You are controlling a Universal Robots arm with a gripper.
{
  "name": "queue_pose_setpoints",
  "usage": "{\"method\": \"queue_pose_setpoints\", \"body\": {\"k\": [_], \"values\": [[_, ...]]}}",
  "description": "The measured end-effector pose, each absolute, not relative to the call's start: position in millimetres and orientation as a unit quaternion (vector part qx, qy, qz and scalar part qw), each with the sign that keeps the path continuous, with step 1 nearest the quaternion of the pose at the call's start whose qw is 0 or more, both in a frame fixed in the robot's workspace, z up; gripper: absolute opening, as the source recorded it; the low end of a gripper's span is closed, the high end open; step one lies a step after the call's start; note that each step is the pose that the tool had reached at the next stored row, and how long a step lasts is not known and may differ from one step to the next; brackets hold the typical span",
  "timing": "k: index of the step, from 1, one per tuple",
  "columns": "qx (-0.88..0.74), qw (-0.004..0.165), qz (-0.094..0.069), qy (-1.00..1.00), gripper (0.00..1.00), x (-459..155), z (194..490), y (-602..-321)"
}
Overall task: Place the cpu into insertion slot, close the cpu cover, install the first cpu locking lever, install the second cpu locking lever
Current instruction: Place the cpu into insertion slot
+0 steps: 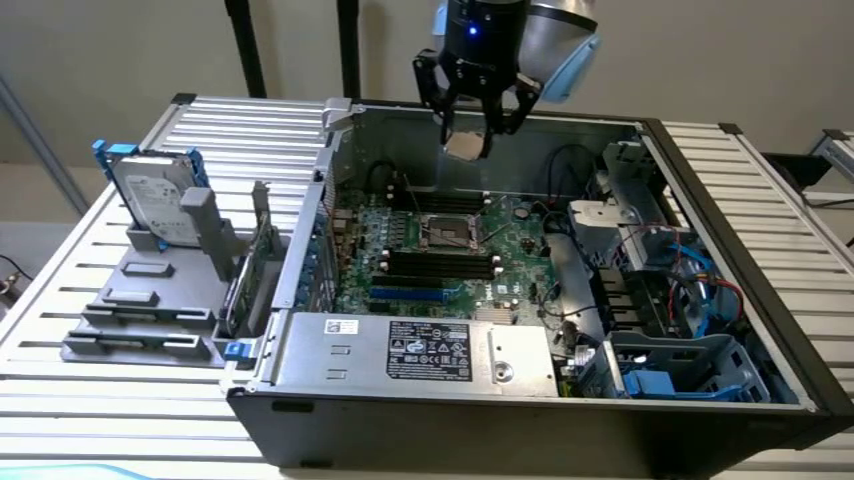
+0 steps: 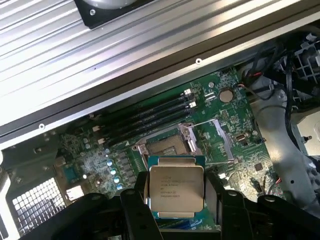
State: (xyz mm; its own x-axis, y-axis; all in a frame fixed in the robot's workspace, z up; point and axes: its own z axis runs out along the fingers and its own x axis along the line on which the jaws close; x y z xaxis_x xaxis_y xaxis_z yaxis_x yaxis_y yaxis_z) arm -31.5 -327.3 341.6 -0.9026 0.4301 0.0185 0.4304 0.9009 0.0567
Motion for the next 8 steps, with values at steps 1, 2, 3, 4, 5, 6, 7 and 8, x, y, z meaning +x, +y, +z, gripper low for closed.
{"method": "queue_pose_setpoints", "body": {"k": [1,2,3,4,5,6,7,8], "values": [[-0.229,0.002,-0.03,-0.973,0.55,-31.6,341.0,-327.3],[-0.238,0.002,-0.03,-0.971,0.55,-31.6,340.4,-327.3],[-0.247,0.002,-0.03,-0.969,0.55,-31.6,339.8,-327.3],[-0.255,0.002,-0.03,-0.966,0.55,-31.6,339.1,-327.3],[-0.264,0.001,-0.03,-0.964,0.55,-31.6,338.4,-327.3],[-0.274,0.001,-0.03,-0.961,0.55,-31.6,337.8,-327.3],[-0.282,0.001,-0.03,-0.959,0.55,-31.6,337.1,-327.3],[-0.291,0.001,-0.03,-0.956,0.55,-31.6,336.5,-327.3]]}}
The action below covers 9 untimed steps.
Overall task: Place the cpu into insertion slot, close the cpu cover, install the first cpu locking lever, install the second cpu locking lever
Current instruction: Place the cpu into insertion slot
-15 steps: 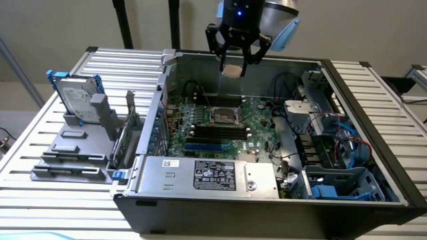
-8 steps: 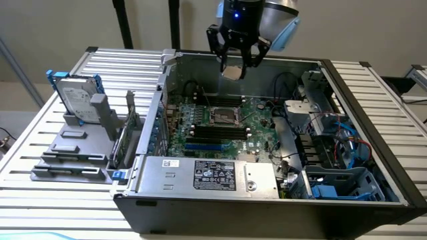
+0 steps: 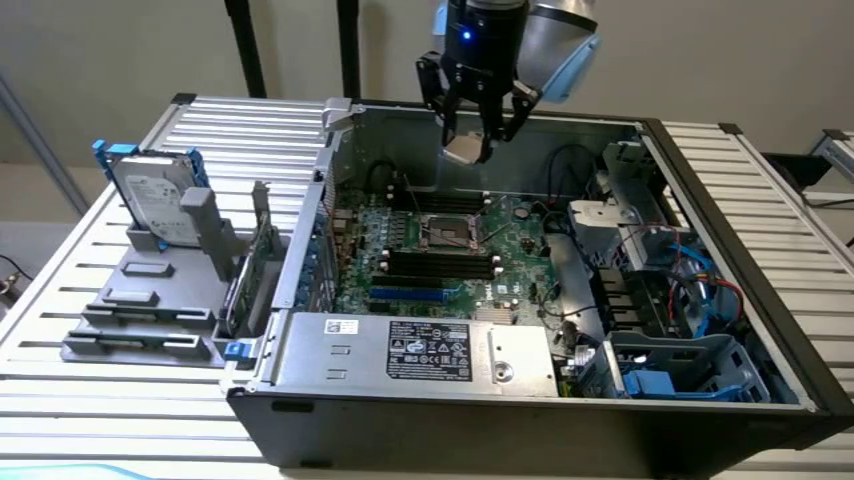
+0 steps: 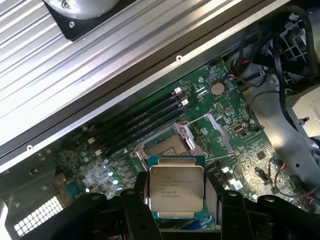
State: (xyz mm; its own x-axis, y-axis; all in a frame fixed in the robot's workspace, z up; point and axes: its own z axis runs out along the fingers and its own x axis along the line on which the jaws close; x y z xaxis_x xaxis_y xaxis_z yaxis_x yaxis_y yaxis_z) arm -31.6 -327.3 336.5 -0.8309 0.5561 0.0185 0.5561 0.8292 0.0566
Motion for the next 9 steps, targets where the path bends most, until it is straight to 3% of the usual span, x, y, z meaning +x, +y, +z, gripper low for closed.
{"method": "queue_pose_setpoints", "body": {"k": [9], "values": [[-0.368,-0.002,-0.03,-0.929,0.55,-31.6,330.8,-327.3]]}}
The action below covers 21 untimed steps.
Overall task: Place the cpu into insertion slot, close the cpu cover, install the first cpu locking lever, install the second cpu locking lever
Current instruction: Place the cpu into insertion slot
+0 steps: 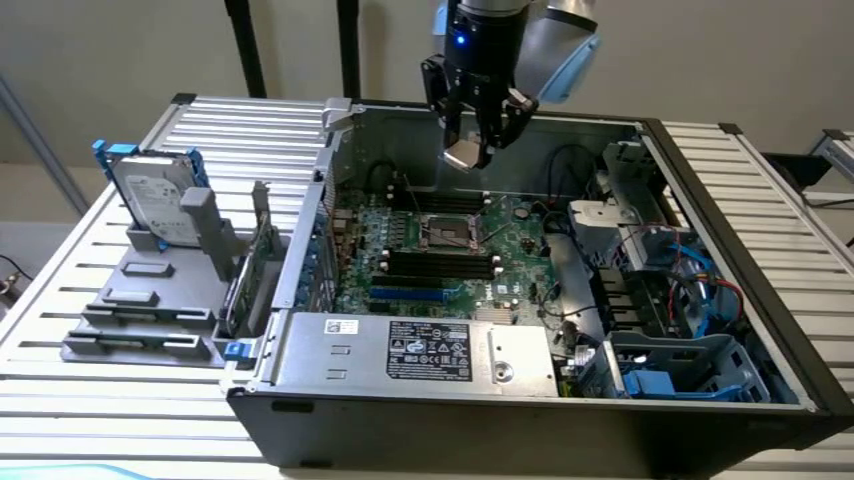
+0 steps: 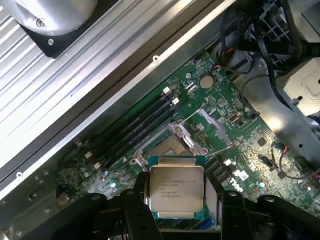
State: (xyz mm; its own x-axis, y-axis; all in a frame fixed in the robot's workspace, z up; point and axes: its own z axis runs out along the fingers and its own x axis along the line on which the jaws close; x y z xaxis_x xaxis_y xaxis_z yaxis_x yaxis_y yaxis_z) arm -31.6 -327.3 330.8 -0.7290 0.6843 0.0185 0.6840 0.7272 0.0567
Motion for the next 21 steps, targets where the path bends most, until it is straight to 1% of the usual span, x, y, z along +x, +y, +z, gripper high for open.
{"method": "queue_pose_setpoints", "body": {"k": [21], "values": [[0.538,0.007,0.029,0.843,0.55,-31.6,317.7,-327.3]]}}
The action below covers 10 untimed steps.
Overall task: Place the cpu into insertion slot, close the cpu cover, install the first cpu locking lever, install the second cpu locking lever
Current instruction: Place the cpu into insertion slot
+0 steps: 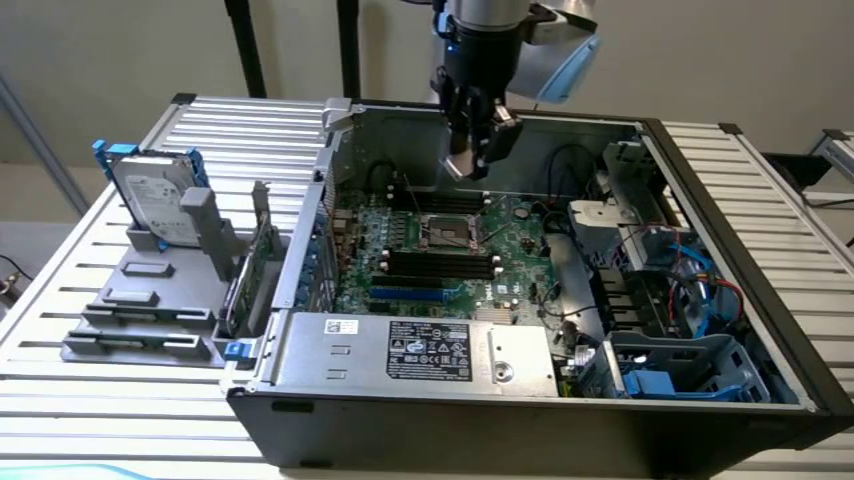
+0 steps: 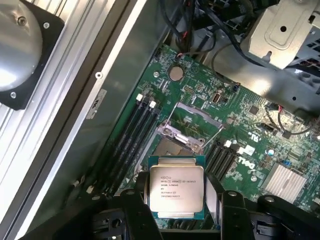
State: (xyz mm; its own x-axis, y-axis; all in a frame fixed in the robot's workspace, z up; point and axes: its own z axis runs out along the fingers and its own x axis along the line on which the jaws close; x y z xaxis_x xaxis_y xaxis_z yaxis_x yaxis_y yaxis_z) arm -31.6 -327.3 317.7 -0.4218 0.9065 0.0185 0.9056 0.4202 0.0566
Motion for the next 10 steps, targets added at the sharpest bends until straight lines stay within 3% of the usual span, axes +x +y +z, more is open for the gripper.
{"method": "queue_pose_setpoints", "body": {"k": [10], "values": [[0.612,0.01,0.028,0.79,0.55,-31.6,311.1,-327.3]]}}
